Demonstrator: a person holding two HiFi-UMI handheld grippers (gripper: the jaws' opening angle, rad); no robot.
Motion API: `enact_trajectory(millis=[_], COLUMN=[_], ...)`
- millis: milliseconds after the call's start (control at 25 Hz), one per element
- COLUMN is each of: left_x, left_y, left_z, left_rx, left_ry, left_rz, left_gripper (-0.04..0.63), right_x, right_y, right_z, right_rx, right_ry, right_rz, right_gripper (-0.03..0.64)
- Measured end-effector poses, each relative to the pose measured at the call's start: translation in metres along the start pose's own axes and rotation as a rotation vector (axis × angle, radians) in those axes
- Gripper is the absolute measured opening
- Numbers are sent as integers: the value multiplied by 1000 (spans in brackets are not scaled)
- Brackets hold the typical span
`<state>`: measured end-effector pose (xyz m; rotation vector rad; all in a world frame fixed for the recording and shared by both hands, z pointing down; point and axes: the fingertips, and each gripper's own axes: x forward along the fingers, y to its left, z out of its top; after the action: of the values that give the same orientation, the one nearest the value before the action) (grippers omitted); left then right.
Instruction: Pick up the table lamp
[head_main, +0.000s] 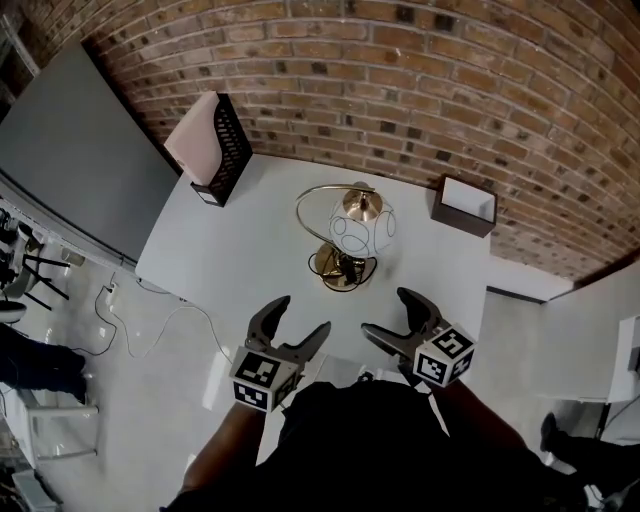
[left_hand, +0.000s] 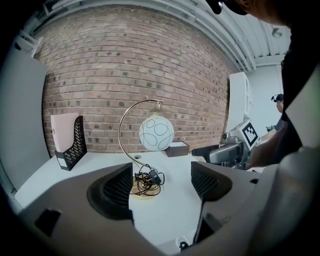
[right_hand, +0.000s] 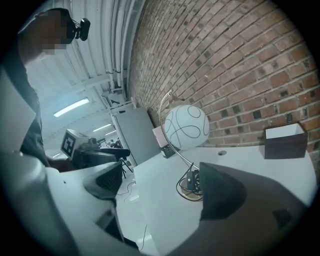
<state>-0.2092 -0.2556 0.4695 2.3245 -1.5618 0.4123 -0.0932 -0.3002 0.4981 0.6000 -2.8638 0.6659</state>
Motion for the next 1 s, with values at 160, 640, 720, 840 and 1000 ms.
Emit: enact_trajectory(millis=[160,640,720,840,1000], left_x=[12,44,51,61,74], left_y=[14,55,63,79,102], left_z=[-1,16,24,33,41], left_rx=[-4,13,27,60,90], left_ry=[7,0,-2,2,12], left_rz=[38,14,-13,-53,-106], left_gripper=[362,362,362,362,362], right_x=[6,16,19,25,35], right_y=[-20,-63,-70,-79,-87], right_z=[-1,-6,-7,-7,-8], right_rx=[5,23,30,42,57], right_ry=[8,9,10,6,-15], right_rz=[-3,-128,-174,-246,-328], right_gripper=[486,476,474,472,468])
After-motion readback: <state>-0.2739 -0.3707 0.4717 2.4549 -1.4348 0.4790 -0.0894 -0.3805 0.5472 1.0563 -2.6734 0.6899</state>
